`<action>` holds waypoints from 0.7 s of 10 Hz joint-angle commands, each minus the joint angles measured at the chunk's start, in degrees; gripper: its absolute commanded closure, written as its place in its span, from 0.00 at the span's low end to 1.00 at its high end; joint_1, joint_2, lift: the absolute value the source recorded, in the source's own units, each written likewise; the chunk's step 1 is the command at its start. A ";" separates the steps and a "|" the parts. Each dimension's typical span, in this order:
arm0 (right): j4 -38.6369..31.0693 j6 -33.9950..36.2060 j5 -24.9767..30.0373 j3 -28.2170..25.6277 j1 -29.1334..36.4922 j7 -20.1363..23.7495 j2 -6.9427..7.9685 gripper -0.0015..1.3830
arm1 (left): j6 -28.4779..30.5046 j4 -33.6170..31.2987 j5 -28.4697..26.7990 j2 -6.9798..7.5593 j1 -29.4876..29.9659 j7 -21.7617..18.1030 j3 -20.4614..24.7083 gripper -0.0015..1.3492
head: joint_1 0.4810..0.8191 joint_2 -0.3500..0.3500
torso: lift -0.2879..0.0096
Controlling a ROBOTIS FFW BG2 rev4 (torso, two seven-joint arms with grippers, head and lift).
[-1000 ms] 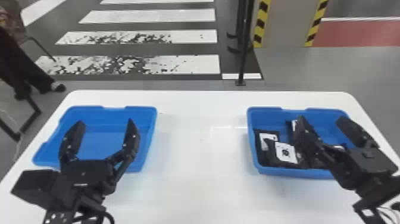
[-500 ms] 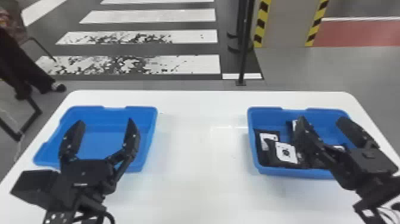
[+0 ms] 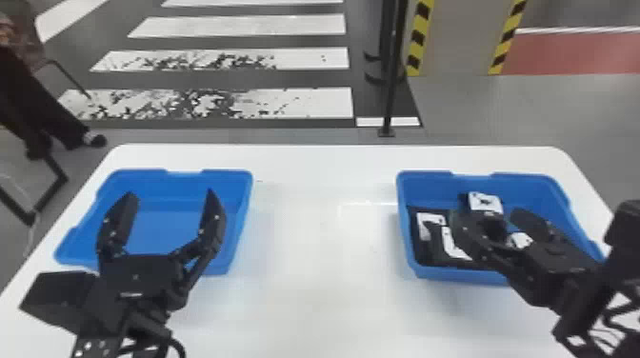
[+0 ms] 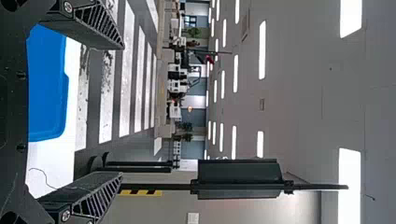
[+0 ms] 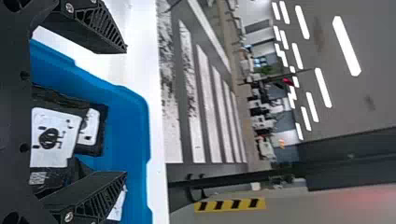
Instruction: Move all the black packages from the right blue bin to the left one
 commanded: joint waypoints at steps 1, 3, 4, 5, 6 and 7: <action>-0.25 12.73 1.73 0.00 -4.71 0.57 -0.89 0.07 | -0.05 0.00 0.00 0.08 0.00 0.00 -0.10 0.07 | 0.63 0.59 | 0.37; 1.02 21.45 2.41 -0.34 -8.37 0.48 -0.98 0.07 | -0.19 0.00 0.00 0.08 0.14 0.00 0.12 0.07 | 0.63 0.59 | 0.37; 1.86 24.82 2.41 -0.46 -9.64 0.48 -1.15 0.07 | -0.19 0.00 0.00 0.08 0.14 0.00 0.12 0.07 | 0.63 0.59 | 0.37; 2.56 25.67 2.64 -0.46 -10.62 0.48 -1.33 0.08 | -0.33 0.00 0.00 0.08 0.14 0.00 0.12 0.07 | 0.63 0.58 | 0.37; 4.39 25.67 2.30 -0.57 -11.60 0.48 -1.33 0.08 | -0.33 0.00 0.00 0.08 0.14 0.00 0.12 0.07 | 0.63 0.57 | 0.37; 5.66 25.67 2.41 -0.57 -12.45 0.48 -1.33 0.08 | -0.33 0.00 0.00 0.08 0.14 0.00 0.12 0.07 | 0.63 0.57 | 0.37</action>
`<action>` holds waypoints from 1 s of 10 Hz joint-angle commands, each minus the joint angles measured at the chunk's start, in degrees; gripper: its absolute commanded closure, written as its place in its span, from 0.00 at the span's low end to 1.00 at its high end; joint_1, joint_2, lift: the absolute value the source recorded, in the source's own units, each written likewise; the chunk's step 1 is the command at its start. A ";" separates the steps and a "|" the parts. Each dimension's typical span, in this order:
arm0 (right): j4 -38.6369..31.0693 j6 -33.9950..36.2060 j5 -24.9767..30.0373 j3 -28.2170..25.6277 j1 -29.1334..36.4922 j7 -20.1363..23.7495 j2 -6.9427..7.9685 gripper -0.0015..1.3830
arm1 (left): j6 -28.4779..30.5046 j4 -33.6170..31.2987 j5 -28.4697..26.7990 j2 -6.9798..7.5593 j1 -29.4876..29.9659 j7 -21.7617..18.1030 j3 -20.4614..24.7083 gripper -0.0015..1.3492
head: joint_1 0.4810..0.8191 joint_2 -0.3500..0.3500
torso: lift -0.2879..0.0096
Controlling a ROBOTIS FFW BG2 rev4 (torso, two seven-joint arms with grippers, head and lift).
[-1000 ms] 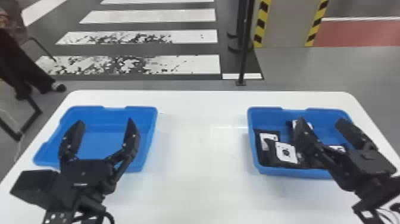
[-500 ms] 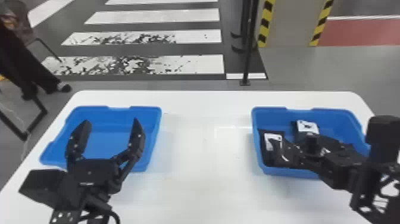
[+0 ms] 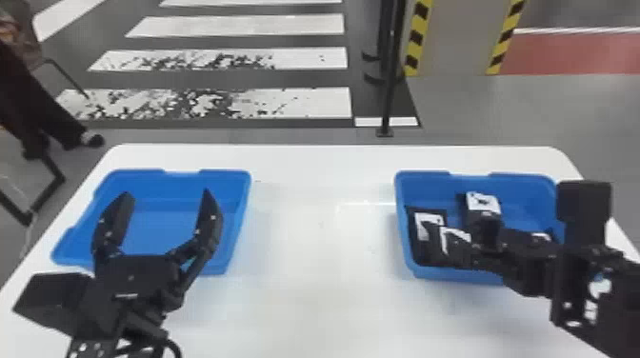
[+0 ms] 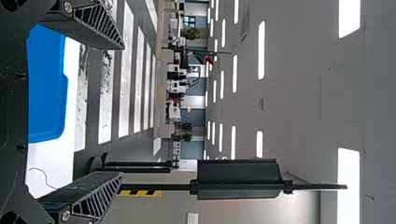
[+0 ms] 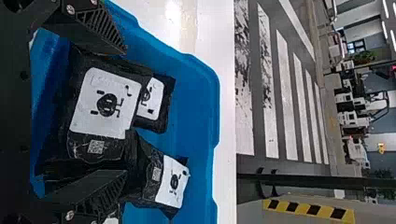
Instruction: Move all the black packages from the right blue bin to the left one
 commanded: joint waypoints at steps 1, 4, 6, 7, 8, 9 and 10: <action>2.73 0.02 -0.43 -0.02 -1.47 0.00 0.00 0.08 | -0.01 0.00 0.00 0.00 -0.14 0.00 -0.02 0.07 | 0.63 0.56 | 0.37; 6.81 -0.68 -1.46 0.09 -3.58 0.09 0.09 0.08 | -0.01 0.00 0.00 0.09 -0.14 0.00 -0.02 0.07 | 0.63 0.55 | 0.37; 9.34 -0.96 -2.26 0.55 -4.84 0.09 0.09 0.09 | -0.43 0.00 0.12 0.09 -0.14 -0.09 -0.25 0.07 | 0.63 0.54 | 0.37; 9.90 0.02 -2.49 0.55 -5.13 0.18 0.09 0.11 | -1.41 0.00 0.00 0.09 -0.28 -0.09 -0.48 0.07 | 0.63 0.54 | 0.37; 11.31 0.73 -2.83 0.78 -5.97 0.27 0.09 0.17 | -0.71 0.00 0.00 0.09 -0.28 -0.17 -0.37 0.07 | 0.63 0.54 | 0.37; 14.97 0.45 -2.72 0.78 -7.94 2.47 0.09 0.33 | -0.85 0.00 0.00 0.09 -0.28 -0.17 -0.25 0.07 | 0.63 0.54 | 0.37; 19.04 -0.82 -3.40 0.78 -9.48 4.93 0.00 0.57 | -0.71 0.00 0.00 0.09 -0.42 -0.17 -0.37 0.07 | 0.63 0.55 | 0.37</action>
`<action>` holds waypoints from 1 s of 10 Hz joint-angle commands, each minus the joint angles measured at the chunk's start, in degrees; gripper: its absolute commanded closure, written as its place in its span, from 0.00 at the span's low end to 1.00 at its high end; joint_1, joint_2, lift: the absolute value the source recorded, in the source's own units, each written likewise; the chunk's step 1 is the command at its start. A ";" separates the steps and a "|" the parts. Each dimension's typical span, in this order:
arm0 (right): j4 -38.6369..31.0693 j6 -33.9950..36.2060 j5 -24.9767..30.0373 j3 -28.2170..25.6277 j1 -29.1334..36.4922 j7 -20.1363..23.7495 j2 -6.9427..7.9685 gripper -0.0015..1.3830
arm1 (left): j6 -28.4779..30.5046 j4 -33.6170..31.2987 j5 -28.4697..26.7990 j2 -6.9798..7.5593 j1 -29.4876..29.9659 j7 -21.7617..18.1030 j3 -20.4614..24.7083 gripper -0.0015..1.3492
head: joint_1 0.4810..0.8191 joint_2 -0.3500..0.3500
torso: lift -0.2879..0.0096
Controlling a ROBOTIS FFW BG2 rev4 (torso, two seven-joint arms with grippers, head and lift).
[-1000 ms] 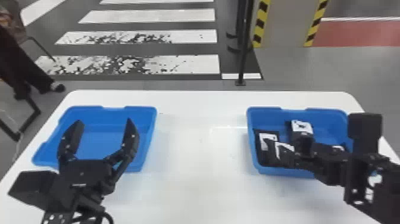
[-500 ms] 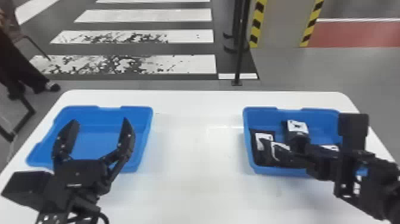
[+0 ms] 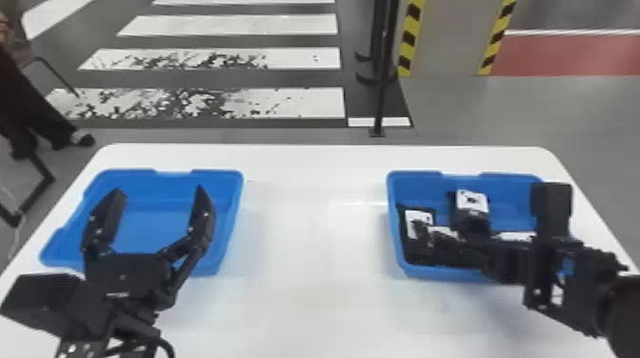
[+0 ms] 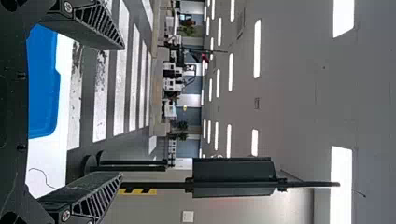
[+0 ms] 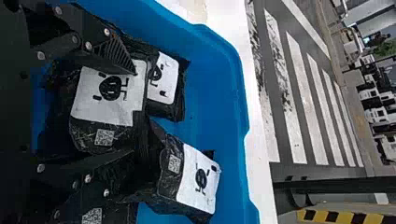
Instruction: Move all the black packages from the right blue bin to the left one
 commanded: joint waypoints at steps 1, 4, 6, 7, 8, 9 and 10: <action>2.07 -1.81 -1.30 0.45 -0.59 -0.09 0.11 0.83 | 0.30 0.00 0.11 0.00 -0.07 0.01 0.03 0.07 | 0.63 0.55 | 0.37; 1.22 -5.32 -4.62 0.45 0.54 -0.88 0.38 0.87 | 0.87 0.00 0.23 0.00 -0.07 0.01 0.14 0.07 | 0.63 0.56 | 0.37; -0.89 -9.26 -6.56 0.45 3.07 -1.76 0.55 0.87 | 0.59 0.00 0.23 0.00 -0.07 0.01 0.14 0.07 | 0.63 0.58 | 0.37; -2.29 -10.95 -8.27 0.34 4.19 -1.84 0.55 0.87 | -0.26 0.00 0.23 0.00 -0.07 0.01 0.14 0.07 | 0.63 0.58 | 0.37; -4.12 -12.21 -9.41 -0.35 5.32 -1.84 0.55 0.87 | -0.82 0.00 0.57 0.00 -0.07 0.01 0.03 0.07 | 0.63 0.59 | 0.37; -6.09 -13.34 -10.44 -1.26 6.44 -1.84 0.55 0.87 | -1.81 0.00 1.14 0.00 -0.07 0.01 -0.09 0.07 | 0.63 0.60 | 0.37; -7.92 -14.75 -11.93 -1.72 7.00 -1.76 0.55 0.87 | -3.91 0.00 2.63 0.26 -0.07 0.01 -0.77 0.07 | 0.63 0.60 | 0.37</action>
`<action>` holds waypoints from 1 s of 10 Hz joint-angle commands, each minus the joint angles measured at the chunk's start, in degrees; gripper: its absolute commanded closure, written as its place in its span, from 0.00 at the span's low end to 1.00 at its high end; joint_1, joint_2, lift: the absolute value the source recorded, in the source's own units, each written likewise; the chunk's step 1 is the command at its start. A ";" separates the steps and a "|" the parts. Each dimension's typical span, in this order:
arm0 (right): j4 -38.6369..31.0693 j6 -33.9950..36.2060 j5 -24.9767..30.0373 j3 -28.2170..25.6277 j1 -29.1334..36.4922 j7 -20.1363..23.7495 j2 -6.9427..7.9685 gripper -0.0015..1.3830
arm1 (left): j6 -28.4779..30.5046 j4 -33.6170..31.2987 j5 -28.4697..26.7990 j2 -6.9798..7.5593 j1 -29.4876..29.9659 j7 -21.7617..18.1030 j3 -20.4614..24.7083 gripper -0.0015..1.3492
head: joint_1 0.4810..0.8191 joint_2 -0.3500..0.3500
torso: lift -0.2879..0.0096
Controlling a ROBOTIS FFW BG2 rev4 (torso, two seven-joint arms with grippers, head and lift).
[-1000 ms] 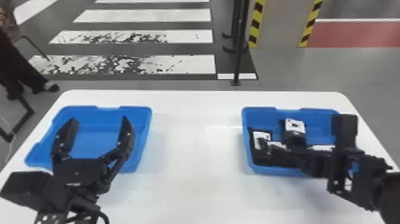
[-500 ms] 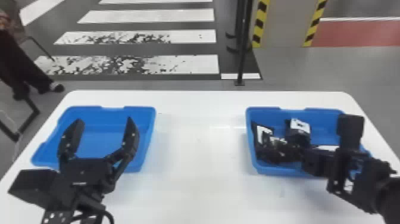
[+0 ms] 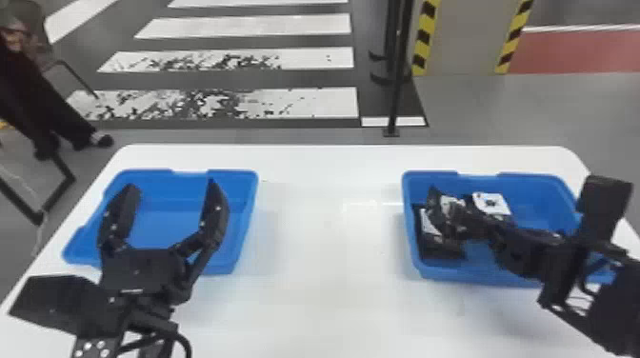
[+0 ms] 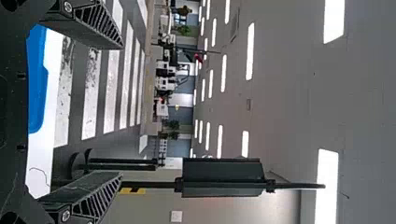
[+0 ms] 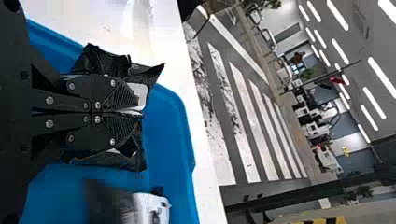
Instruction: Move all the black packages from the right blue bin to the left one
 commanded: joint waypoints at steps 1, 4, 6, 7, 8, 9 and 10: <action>-2.34 -1.86 -2.94 -0.30 0.54 0.62 -0.04 0.87 | -3.11 0.00 6.05 1.09 -0.44 -0.09 -3.28 0.07 | 0.63 0.60 | 0.37; -5.30 -2.42 -13.33 5.18 -1.14 3.35 -1.09 0.87 | -5.08 -0.84 18.16 4.87 -2.97 -1.67 -12.99 0.10 | 0.63 0.59 | 0.38; -6.70 -1.86 -17.33 11.01 -2.55 4.49 -1.88 0.87 | 0.69 -0.84 19.41 5.83 -5.08 -3.43 -15.62 0.11 | 0.63 0.62 | 0.38; -7.13 -1.86 -19.05 13.87 -3.25 4.84 -2.32 0.87 | 1.25 -0.84 19.41 6.01 -5.36 -3.43 -16.30 0.11 | 0.63 0.64 | 0.38; -7.83 -1.86 -18.93 15.58 -3.53 4.84 -2.41 0.87 | 1.25 -0.84 19.41 6.10 -5.08 -3.43 -16.19 0.11 | 0.63 0.66 | 0.38; -6.70 -1.86 -19.73 16.84 -4.24 4.84 -2.59 0.87 | 2.09 -0.84 19.30 6.10 -5.36 -3.43 -16.30 0.12 | 0.63 0.70 | 0.38; -6.42 -1.86 -19.85 17.87 -4.94 4.84 -2.68 0.87 | 2.65 -0.84 19.30 6.27 -5.36 -3.51 -16.64 0.12 | 0.63 0.73 | 0.38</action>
